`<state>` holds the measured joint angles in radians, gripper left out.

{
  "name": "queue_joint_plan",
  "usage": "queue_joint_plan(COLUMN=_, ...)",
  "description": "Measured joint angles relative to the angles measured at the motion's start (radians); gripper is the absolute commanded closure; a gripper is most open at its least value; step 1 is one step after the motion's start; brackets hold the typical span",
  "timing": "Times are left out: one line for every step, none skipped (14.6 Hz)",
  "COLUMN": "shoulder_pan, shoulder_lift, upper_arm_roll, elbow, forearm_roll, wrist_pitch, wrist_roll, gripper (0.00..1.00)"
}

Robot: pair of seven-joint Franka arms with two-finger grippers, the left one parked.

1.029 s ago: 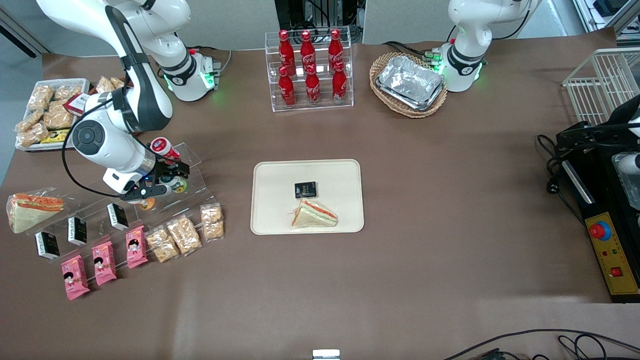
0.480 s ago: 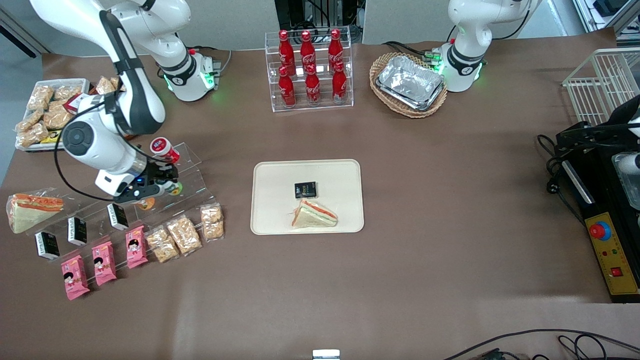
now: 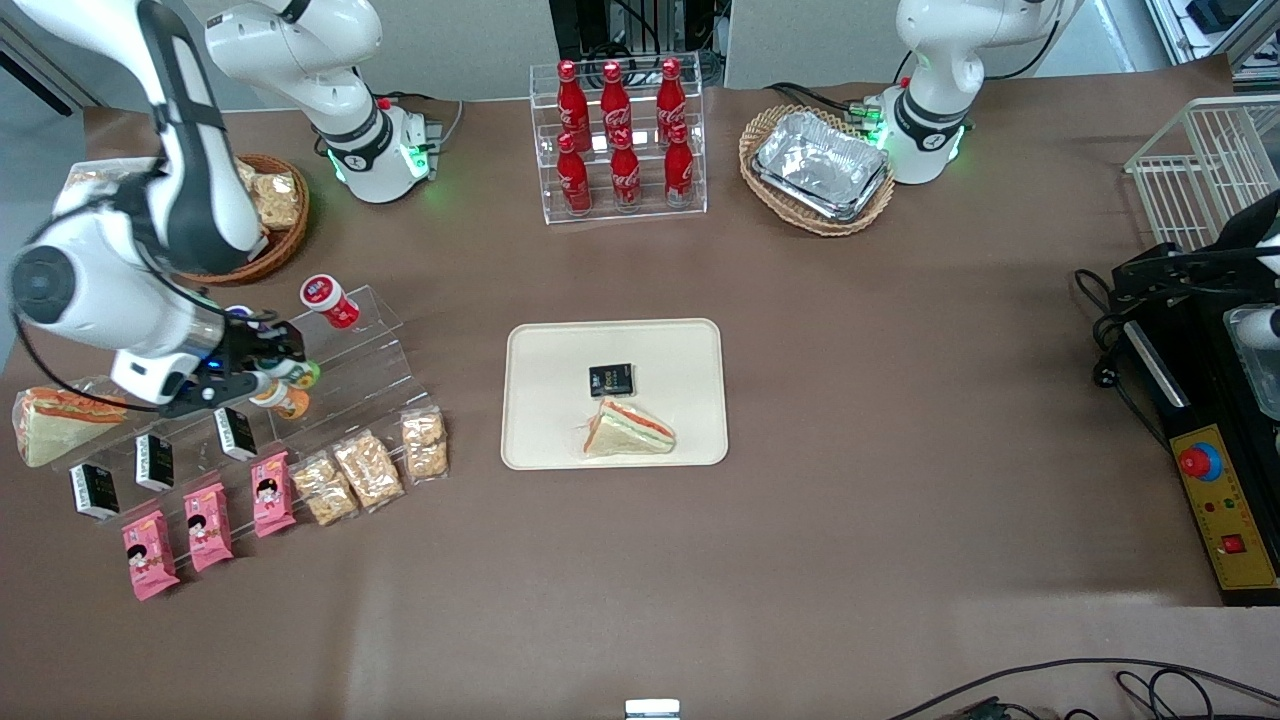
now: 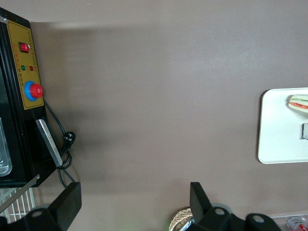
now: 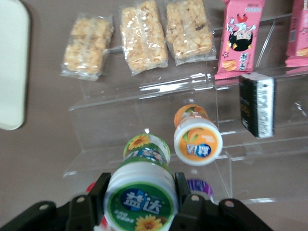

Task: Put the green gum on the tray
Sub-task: 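Lift the green-lidded cup up out of the rack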

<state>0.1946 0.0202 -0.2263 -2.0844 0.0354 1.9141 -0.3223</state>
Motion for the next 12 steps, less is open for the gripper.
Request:
queue_joint_plan(shoulder_pan=0.0, shoulder_lift=-0.003, upper_arm_roll=0.001, elbow=0.061, forearm_roll=0.0, wrist_pitch=-0.077, wrist_roll=0.0, gripper=0.75)
queue_joint_plan(shoulder_pan=0.0, shoulder_lift=-0.006, upper_arm_roll=0.001, elbow=0.11, forearm_roll=0.0, wrist_pitch=-0.134, wrist_roll=0.0, gripper=0.75)
queue_joint_plan(shoulder_pan=0.0, shoulder_lift=-0.006, upper_arm_roll=0.001, elbow=0.152, forearm_roll=0.0, wrist_pitch=-0.181, wrist_roll=0.0, gripper=0.75)
queue_joint_plan(shoulder_pan=0.001, shoulder_lift=-0.006, upper_arm_roll=0.002, elbow=0.188, forearm_roll=0.0, wrist_pitch=-0.222, wrist_roll=0.0, gripper=0.75)
queue_joint_plan(shoulder_pan=0.002, shoulder_lift=-0.006, upper_arm_roll=0.003, elbow=0.225, forearm_roll=0.0, wrist_pitch=-0.264, wrist_roll=0.0, gripper=0.75)
queue_joint_plan(shoulder_pan=0.004, shoulder_lift=-0.006, upper_arm_roll=0.003, elbow=0.262, forearm_roll=0.0, wrist_pitch=-0.309, wrist_roll=0.0, gripper=0.74)
queue_joint_plan(shoulder_pan=0.006, shoulder_lift=-0.005, upper_arm_roll=0.004, elbow=0.307, forearm_roll=0.0, wrist_pitch=-0.357, wrist_roll=0.001, gripper=0.74)
queue_joint_plan(shoulder_pan=0.007, shoulder_lift=-0.005, upper_arm_roll=0.005, elbow=0.352, forearm_roll=0.0, wrist_pitch=-0.404, wrist_roll=0.001, gripper=0.74)
queue_joint_plan(shoulder_pan=0.007, shoulder_lift=-0.004, upper_arm_roll=0.007, elbow=0.391, forearm_roll=0.0, wrist_pitch=-0.443, wrist_roll=0.001, gripper=0.74)
queue_joint_plan(shoulder_pan=0.007, shoulder_lift=-0.004, upper_arm_roll=0.01, elbow=0.42, forearm_roll=0.0, wrist_pitch=-0.475, wrist_roll=0.008, gripper=0.74)
queue_joint_plan(shoulder_pan=0.009, shoulder_lift=-0.004, upper_arm_roll=0.015, elbow=0.439, forearm_roll=0.007, wrist_pitch=-0.495, wrist_roll=0.032, gripper=0.73)
queue_joint_plan(shoulder_pan=0.013, shoulder_lift=-0.003, upper_arm_roll=0.026, elbow=0.447, forearm_roll=0.021, wrist_pitch=-0.504, wrist_roll=0.068, gripper=0.73)
